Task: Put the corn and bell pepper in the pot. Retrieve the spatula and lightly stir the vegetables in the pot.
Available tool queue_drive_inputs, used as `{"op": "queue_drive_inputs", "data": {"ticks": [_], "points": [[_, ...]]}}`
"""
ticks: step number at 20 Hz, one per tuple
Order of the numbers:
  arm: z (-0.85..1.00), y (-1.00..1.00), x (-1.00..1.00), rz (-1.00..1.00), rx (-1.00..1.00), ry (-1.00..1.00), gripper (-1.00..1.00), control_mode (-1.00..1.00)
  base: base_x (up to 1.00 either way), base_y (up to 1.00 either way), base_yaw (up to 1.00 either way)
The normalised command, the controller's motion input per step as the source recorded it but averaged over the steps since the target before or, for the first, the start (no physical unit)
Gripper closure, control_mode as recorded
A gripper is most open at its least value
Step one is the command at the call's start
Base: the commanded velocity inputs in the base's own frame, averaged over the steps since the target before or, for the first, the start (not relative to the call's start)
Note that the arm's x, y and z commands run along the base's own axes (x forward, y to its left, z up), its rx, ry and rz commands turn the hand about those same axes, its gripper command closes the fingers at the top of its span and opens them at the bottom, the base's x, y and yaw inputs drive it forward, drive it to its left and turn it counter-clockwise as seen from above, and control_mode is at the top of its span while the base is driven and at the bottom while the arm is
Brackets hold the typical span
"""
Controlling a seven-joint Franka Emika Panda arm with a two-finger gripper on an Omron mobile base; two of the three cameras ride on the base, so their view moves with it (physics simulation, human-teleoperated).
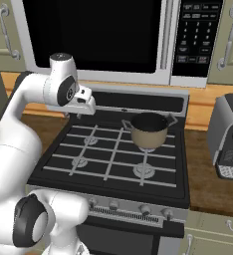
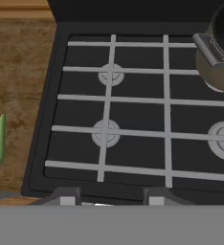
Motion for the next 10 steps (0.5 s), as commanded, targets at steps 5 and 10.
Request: {"op": "queue_drive_inputs", "data": {"ticks": [5,10], "points": [[0.0,0.03,-0.03,0.0,0.01,0.03,-1.0,-1.0,0.0,0.0,0.0],[-0.26,0.37,-0.51,0.01,0.08,0.09,-1.0,-1.0,0.0,0.0,0.0]]}}
